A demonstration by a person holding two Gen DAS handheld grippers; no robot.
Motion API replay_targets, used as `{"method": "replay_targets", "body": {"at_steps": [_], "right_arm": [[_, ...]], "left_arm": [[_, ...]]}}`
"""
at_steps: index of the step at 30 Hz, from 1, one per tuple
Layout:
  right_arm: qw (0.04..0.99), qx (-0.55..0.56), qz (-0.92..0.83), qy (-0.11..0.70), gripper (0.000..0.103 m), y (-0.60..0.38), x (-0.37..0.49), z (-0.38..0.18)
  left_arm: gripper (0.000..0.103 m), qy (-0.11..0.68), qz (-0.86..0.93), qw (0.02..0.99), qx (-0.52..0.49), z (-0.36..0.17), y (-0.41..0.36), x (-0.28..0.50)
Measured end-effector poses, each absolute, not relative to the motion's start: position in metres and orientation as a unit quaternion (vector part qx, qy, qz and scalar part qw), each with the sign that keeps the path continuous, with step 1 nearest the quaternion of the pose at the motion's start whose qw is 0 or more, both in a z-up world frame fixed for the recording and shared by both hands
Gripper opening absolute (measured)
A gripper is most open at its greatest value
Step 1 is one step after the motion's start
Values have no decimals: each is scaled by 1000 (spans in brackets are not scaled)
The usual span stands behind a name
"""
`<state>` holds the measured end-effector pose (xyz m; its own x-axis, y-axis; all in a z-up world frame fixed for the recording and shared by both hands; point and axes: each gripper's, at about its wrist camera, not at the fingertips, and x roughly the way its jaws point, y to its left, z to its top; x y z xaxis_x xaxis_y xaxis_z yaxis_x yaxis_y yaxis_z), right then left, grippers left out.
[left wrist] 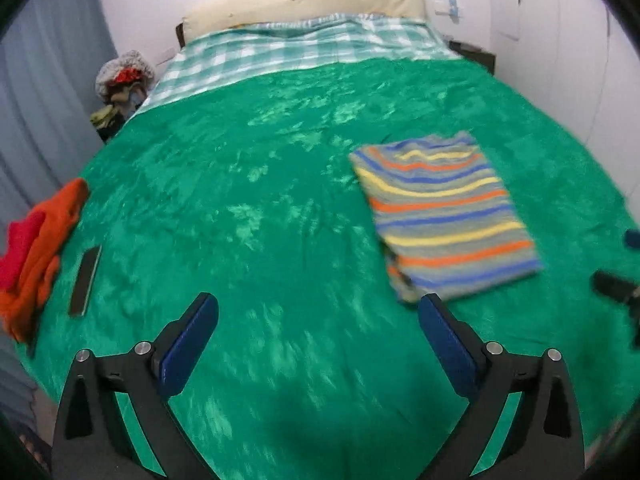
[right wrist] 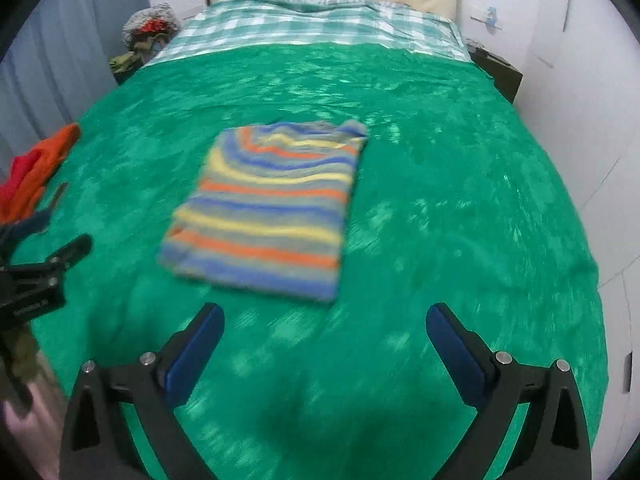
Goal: Fold small clothes
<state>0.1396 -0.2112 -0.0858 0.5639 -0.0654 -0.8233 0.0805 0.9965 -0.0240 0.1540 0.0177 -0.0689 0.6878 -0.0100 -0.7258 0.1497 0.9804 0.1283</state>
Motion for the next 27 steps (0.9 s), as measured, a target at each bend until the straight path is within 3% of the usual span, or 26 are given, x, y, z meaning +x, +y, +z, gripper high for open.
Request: {"method": "replay_targets", "body": {"at_steps": [11, 27], "right_arm": [[888, -4, -82, 452, 101, -170, 32, -35], [902, 8, -83, 425, 101, -168, -76, 18]], "left_arm": [[101, 450, -48, 888, 86, -37, 4, 67], [102, 430, -77, 897, 71, 14, -2, -35]]}}
